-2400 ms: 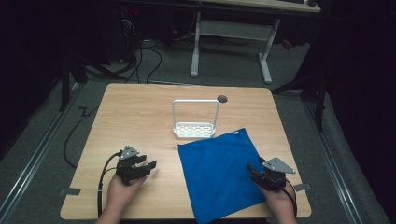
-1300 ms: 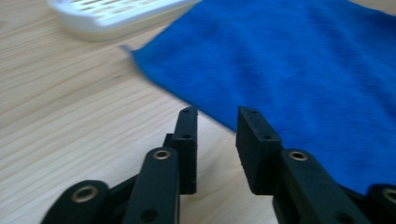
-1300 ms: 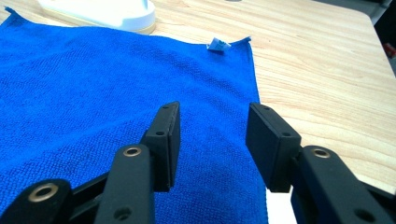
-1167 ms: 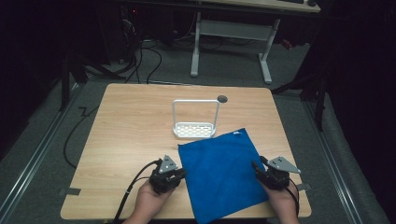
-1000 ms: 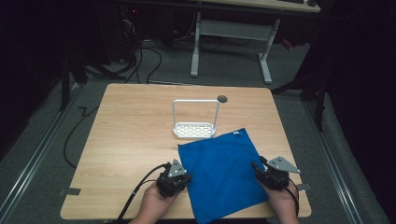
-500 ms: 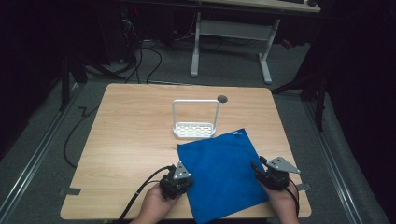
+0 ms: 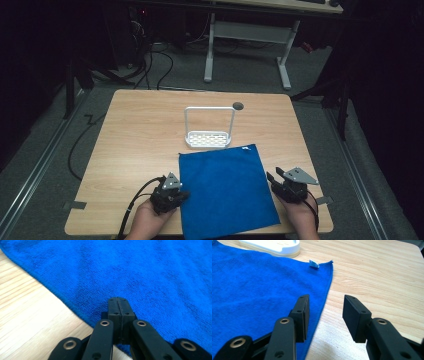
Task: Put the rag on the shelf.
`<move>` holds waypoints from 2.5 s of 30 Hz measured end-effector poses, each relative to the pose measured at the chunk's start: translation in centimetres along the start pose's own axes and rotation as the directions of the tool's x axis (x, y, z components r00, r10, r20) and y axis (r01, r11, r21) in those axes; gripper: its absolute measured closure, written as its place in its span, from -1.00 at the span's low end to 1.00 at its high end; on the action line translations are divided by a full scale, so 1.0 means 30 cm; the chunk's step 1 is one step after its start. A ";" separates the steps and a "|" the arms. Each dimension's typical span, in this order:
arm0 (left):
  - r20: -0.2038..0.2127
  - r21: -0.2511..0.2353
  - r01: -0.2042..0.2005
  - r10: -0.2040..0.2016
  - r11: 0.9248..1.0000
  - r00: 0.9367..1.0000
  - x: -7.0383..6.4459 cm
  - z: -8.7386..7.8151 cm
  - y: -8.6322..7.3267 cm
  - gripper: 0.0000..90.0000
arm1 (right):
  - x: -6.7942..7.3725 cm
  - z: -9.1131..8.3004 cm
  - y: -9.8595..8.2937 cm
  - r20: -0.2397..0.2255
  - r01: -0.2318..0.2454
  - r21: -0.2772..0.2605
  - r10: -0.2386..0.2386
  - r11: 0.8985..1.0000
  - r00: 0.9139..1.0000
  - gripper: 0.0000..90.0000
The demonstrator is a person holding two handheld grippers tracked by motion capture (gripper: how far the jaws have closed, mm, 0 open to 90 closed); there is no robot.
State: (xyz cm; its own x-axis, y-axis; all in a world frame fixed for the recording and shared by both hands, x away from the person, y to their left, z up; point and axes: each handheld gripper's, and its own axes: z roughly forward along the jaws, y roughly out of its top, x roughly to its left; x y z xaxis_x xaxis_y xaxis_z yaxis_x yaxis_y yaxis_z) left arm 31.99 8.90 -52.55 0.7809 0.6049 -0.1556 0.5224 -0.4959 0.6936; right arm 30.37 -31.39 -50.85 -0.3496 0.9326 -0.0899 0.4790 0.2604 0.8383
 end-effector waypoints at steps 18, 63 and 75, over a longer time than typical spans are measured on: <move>-0.075 -0.075 0.054 -0.059 0.996 0.995 0.061 -0.027 0.020 0.94 | 0.074 0.060 0.014 -0.117 0.069 0.064 -0.061 0.996 0.991 0.95; -0.110 -0.145 0.099 -0.115 0.985 0.987 0.128 -0.065 -0.017 0.57 | 0.144 0.067 0.000 -0.182 0.108 0.059 -0.096 0.992 0.979 0.44; -0.171 -0.204 0.046 -0.082 0.978 0.982 0.126 -0.038 0.094 0.38 | 0.117 0.060 0.008 -0.157 0.069 0.025 -0.064 0.997 0.986 0.44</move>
State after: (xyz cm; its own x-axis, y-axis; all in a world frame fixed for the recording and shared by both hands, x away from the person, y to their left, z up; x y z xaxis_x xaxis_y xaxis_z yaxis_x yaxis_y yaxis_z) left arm 36.04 10.50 -50.39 0.6656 0.7409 -0.0898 0.4774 -0.3302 0.8143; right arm 30.72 -27.60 -51.93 -0.5016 0.8631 -0.0579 0.4735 0.3299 0.8167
